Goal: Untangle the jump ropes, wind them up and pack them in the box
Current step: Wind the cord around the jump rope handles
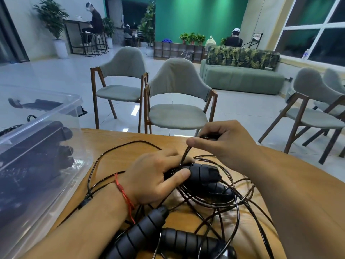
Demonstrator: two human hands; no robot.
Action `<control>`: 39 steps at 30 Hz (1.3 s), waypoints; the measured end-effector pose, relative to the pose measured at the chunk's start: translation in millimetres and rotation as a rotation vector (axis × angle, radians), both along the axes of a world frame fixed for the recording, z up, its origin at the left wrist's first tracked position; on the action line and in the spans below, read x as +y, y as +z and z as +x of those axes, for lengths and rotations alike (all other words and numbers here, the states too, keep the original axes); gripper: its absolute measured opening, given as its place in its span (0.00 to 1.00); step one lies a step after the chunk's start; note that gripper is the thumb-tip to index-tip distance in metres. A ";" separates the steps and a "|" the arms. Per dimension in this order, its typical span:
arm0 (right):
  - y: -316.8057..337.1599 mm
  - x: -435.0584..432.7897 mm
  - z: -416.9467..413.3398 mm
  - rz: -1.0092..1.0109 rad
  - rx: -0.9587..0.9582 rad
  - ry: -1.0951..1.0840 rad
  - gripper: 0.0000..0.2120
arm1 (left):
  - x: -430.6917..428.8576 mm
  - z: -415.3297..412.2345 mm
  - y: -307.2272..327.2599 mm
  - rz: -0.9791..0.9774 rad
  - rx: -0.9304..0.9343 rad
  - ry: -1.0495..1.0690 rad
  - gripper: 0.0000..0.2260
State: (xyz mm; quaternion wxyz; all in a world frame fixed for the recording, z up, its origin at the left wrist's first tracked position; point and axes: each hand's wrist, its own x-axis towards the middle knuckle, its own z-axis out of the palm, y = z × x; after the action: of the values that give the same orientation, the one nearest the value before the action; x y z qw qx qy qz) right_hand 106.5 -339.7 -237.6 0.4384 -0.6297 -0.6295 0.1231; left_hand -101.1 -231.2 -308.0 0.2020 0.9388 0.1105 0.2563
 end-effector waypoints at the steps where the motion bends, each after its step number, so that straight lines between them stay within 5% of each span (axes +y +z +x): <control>1: -2.1 0.4 4.1 -0.042 0.065 0.027 0.14 | -0.4 -0.2 0.3 0.006 -0.052 -0.036 0.21; 7: -19.4 6.5 7.6 -0.181 0.249 0.110 0.13 | -3.6 -1.4 1.0 -0.075 -0.296 -0.162 0.23; 14: -38.3 24.2 4.9 -0.241 0.198 0.164 0.03 | -4.0 0.6 -0.8 -0.173 -0.448 -0.171 0.18; 17: -50.0 21.9 -0.3 -0.210 0.135 0.053 0.10 | -4.6 2.1 -1.5 -0.246 -0.507 -0.034 0.15; 24: -53.8 15.7 -28.5 -0.173 -0.026 0.067 0.15 | -2.8 3.0 8.0 -0.851 -0.713 0.303 0.26; 30: -63.6 16.5 -27.0 -0.230 -0.182 0.027 0.13 | 6.2 5.8 8.0 -1.001 -0.686 0.403 0.26; 39: -65.9 15.6 -29.0 -0.176 -0.135 0.065 0.14 | 11.5 6.8 5.6 -0.980 -0.544 0.485 0.28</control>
State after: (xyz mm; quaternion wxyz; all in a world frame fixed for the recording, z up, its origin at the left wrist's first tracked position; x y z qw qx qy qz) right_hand 77.5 -324.1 -303.5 0.3338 -0.6516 -0.6646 0.1493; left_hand -94.3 -219.7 -302.4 0.5674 0.5855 0.3707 0.4447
